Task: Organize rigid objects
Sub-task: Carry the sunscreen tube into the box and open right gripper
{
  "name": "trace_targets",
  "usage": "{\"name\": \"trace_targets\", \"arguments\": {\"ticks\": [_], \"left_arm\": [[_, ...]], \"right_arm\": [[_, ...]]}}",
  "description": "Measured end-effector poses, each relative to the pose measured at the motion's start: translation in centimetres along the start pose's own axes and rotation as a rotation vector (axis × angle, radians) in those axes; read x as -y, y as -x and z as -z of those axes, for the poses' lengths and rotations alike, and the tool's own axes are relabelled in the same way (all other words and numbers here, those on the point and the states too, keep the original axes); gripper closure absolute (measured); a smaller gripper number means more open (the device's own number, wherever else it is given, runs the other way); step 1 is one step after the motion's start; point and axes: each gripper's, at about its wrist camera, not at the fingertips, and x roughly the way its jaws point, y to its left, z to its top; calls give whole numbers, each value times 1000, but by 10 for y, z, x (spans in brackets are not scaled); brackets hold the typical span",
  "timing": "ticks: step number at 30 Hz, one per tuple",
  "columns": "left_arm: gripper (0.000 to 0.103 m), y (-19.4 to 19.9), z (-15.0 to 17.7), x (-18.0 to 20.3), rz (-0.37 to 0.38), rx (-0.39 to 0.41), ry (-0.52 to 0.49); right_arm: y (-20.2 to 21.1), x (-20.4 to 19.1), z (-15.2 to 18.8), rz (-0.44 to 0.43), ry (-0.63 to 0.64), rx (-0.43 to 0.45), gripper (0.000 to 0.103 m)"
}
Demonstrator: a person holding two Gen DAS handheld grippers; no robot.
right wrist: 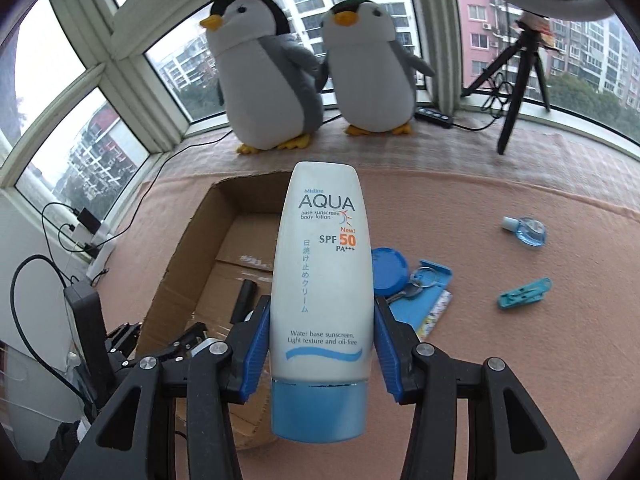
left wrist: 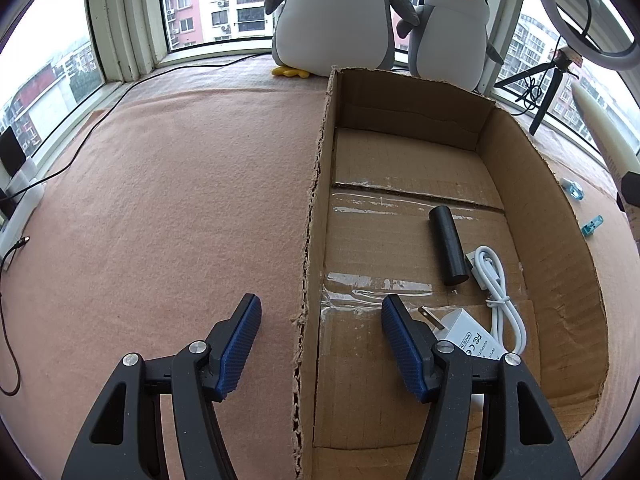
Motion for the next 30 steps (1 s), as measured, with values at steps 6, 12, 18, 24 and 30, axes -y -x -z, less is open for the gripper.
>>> {"name": "trace_targets", "arguments": {"ticks": [6,12,18,24,30], "left_arm": [[36,0,0,-2,2,1,3],[36,0,0,-2,2,1,2],[36,0,0,-2,3,2,4],[36,0,0,-2,3,2,4],[36,0,1,-3,4,1,5]], "right_arm": [[-19,-32,2,-38,40,-26,59],[-35,-50,6,-43,58,-48,59],[-48,-57,9,-24,82,-74,59],[-51,-58,11,-15,89,-80,58],[-46,-60,9,-16,94,-70,58]]}}
